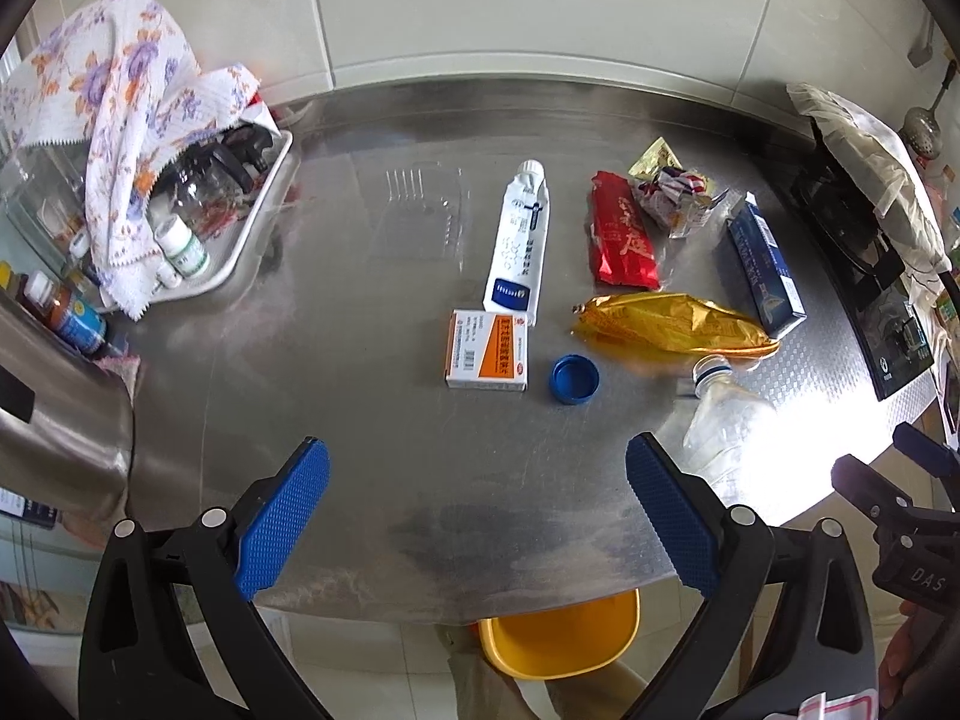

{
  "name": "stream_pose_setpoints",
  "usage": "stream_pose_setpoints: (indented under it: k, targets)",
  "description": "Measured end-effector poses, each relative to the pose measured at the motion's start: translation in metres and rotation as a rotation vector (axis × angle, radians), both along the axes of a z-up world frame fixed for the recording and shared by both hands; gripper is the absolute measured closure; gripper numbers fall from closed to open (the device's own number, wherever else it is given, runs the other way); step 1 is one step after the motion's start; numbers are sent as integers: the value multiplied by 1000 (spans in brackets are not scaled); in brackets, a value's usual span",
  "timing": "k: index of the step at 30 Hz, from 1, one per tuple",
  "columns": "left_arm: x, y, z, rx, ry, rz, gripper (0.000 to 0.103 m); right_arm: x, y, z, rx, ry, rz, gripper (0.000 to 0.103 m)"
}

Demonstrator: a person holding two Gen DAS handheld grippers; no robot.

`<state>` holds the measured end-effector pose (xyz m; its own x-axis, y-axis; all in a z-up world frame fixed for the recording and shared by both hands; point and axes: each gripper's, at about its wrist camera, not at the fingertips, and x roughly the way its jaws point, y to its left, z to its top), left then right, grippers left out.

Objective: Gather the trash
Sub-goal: 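Move both tools toward the clear bottle and the orange-white medicine box, then grasp the clear plastic bottle with the right tool while the left tool grasps the orange-white box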

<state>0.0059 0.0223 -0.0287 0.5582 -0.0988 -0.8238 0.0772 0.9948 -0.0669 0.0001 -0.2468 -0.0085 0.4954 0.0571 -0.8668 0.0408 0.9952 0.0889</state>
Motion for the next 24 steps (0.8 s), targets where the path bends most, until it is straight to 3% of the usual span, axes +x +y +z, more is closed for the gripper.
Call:
stream_pose_setpoints:
  k: [7, 13, 24]
  targets:
    - [18, 5, -31, 40, -11, -26, 5, 5, 0, -23, 83, 12, 17, 3]
    - [61, 2, -56, 30, 7, -35, 20, 20, 14, -36, 98, 21, 39, 5]
    - [103, -2, -85, 68, 57, -36, 27, 42, 21, -45, 104, 26, 31, 13]
